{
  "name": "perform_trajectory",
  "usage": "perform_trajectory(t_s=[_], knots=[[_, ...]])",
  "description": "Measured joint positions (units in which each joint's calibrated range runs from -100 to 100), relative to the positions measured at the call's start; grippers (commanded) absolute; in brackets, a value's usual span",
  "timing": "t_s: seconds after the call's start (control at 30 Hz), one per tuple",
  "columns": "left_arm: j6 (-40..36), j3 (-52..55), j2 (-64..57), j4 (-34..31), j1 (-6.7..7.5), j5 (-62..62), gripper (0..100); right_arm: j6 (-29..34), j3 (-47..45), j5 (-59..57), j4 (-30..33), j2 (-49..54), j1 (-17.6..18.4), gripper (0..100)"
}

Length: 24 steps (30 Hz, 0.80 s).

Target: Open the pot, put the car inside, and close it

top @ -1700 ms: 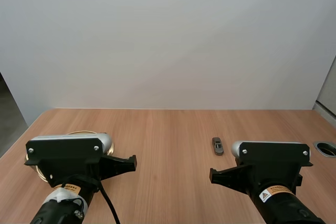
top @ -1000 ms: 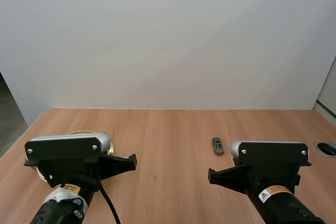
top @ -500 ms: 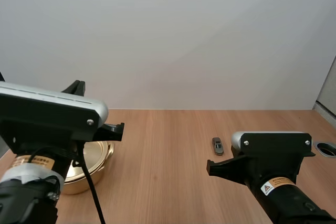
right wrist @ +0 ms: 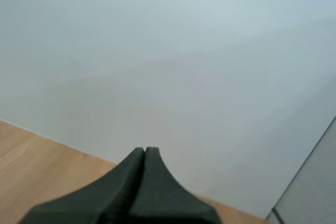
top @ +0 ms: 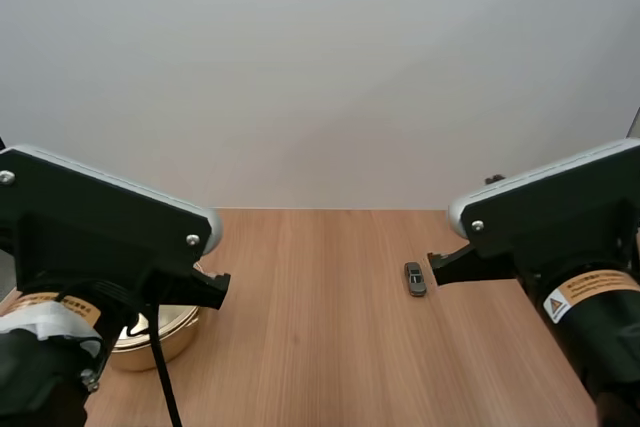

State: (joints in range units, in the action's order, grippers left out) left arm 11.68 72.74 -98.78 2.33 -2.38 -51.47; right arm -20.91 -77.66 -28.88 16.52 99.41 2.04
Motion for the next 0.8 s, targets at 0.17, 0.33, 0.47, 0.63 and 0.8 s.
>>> perform_trajectory(t_s=[0.17,0.33,0.47,0.63,0.8], knots=[[-5.0,-3.4,7.5,-8.5,0.0,0.2,0,-2.3,4.0,-5.0,8.1,-6.5,0.6,0],[-8.0,-11.4,17.1,-14.9,-1.35,-5.9,0,-7.6,6.7,-14.0,10.2,-16.2,0.6,0],[-7.7,-15.6,21.1,-15.5,-1.92,-11.5,0,-9.5,7.4,-18.5,8.1,-21.0,0.6,0],[-6.0,-29.9,34.6,-15.5,-2.24,-30.4,7,-10.8,7.4,-21.3,-3.0,-32.6,0.6,0],[-4.5,-35.7,44.2,-15.5,-3.91,-42.7,61,-10.8,7.4,-21.3,-6.8,-34.7,0.6,0]])
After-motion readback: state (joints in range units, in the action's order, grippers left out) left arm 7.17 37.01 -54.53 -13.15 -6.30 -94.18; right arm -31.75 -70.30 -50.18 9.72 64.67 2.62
